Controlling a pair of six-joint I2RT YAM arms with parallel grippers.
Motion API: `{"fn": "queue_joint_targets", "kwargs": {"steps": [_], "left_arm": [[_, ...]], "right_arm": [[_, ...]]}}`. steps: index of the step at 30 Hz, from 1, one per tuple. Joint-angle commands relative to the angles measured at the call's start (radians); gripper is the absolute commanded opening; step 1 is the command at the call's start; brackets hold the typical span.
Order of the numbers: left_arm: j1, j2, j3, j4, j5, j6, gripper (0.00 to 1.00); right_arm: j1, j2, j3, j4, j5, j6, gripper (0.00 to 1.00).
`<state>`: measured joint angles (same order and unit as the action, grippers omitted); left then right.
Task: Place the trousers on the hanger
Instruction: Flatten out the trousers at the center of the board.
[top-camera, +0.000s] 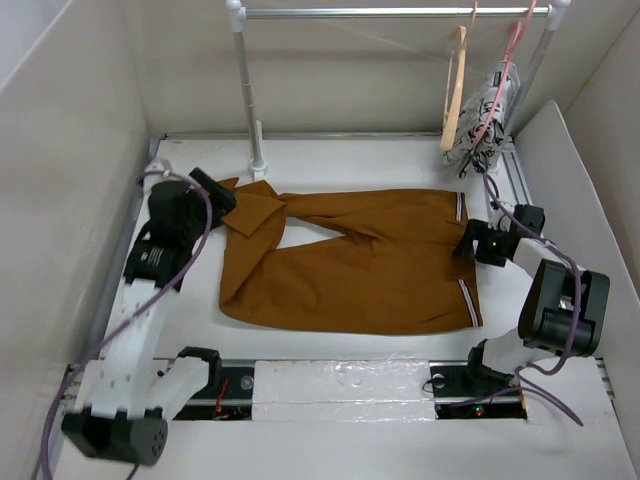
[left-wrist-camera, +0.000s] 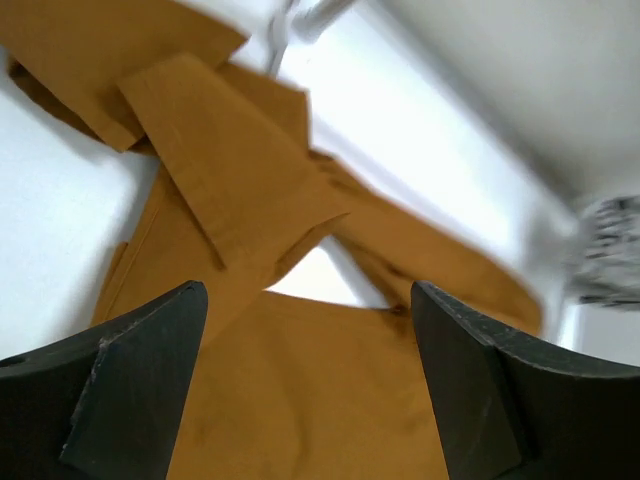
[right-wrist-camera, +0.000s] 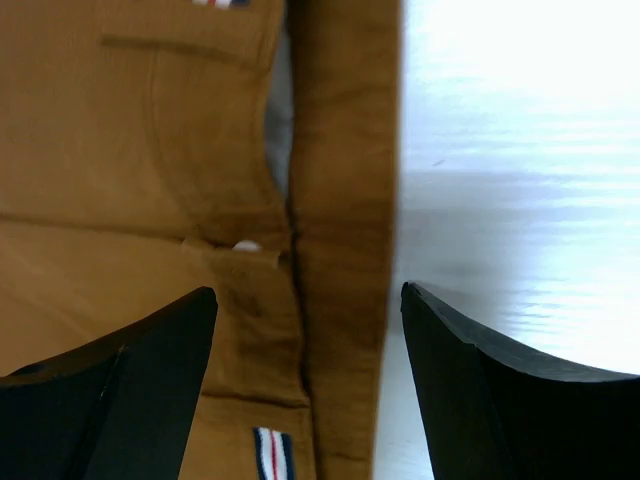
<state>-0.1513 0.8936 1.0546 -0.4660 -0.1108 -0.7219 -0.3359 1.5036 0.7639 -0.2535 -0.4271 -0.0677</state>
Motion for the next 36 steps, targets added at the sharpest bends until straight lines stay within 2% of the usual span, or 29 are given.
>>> {"fn": "queue_joint_targets", "kwargs": {"steps": [1, 3, 5, 7, 8, 9, 10, 17, 20, 21, 22, 23, 24, 25, 26, 28, 30, 32, 33, 36], "left_arm": [[-0.008, 0.216, -0.021, 0.101, 0.086, 0.119, 0.79], [-0.008, 0.277, -0.019, 0.113, 0.106, 0.164, 0.79], [-0.036, 0.321, -0.042, 0.133, 0.149, 0.173, 0.80], [-0.047, 0.326, -0.080, 0.159, 0.167, 0.174, 0.80], [-0.047, 0.321, -0.094, 0.165, 0.171, 0.174, 0.81], [-0.047, 0.314, -0.117, 0.164, 0.180, 0.185, 0.83], [-0.047, 0.314, -0.126, 0.164, 0.189, 0.193, 0.83], [-0.079, 0.266, -0.099, 0.118, 0.137, 0.286, 0.84], [-0.186, 0.295, -0.035, 0.081, 0.025, 0.326, 0.84], [-0.268, 0.304, -0.024, 0.085, 0.004, 0.332, 0.84], [-0.315, 0.333, -0.001, 0.086, -0.044, 0.338, 0.84], [-0.359, 0.356, 0.011, 0.083, -0.065, 0.340, 0.86], [-0.401, 0.384, 0.031, 0.049, -0.099, 0.323, 0.86], [-0.463, 0.430, 0.059, 0.035, -0.171, 0.293, 0.87], [-0.474, 0.439, 0.059, 0.032, -0.182, 0.265, 0.87], [-0.475, 0.427, -0.006, 0.093, -0.158, 0.158, 0.88], [-0.465, 0.412, -0.066, 0.192, -0.141, 0.109, 0.91], [-0.476, 0.435, -0.110, 0.219, -0.164, 0.104, 0.92], [-0.476, 0.479, -0.094, 0.216, -0.190, 0.122, 0.92], [-0.476, 0.545, -0.055, 0.220, -0.225, 0.148, 0.93]], "right_arm": [[0.001, 0.013, -0.046, -0.004, -0.082, -0.032, 0.80], [0.011, 0.047, -0.066, 0.000, -0.135, -0.037, 0.77], [0.011, 0.056, -0.093, 0.048, -0.182, -0.008, 0.66], [0.011, 0.058, -0.110, 0.051, -0.193, -0.001, 0.46], [-0.003, 0.047, -0.110, 0.042, -0.184, 0.005, 0.20], [-0.030, 0.032, -0.104, 0.033, -0.179, 0.006, 0.07], [-0.049, 0.014, -0.101, 0.020, -0.171, 0.011, 0.00], [-0.205, -0.233, 0.076, -0.182, 0.014, -0.010, 0.00], [-0.250, -0.232, 0.167, -0.245, 0.140, -0.035, 0.00], [-0.259, -0.223, 0.179, -0.247, 0.143, -0.037, 0.00], [-0.268, -0.194, 0.192, -0.251, 0.145, -0.037, 0.04], [-0.268, -0.183, 0.210, -0.251, 0.154, -0.031, 0.32], [-0.268, -0.174, 0.216, -0.251, 0.137, -0.030, 0.51], [-0.268, -0.166, 0.225, -0.257, 0.096, -0.037, 0.60], [-0.268, -0.161, 0.235, -0.273, 0.052, -0.047, 0.64], [-0.239, -0.201, 0.224, -0.283, 0.031, -0.050, 0.65], [-0.206, -0.317, 0.183, -0.285, 0.039, -0.040, 0.64], [-0.118, -0.406, 0.091, -0.279, 0.054, 0.001, 0.60], [-0.074, -0.487, 0.009, -0.247, 0.030, 0.034, 0.58], [-0.002, -0.581, -0.112, -0.169, -0.094, 0.065, 0.58]]}}
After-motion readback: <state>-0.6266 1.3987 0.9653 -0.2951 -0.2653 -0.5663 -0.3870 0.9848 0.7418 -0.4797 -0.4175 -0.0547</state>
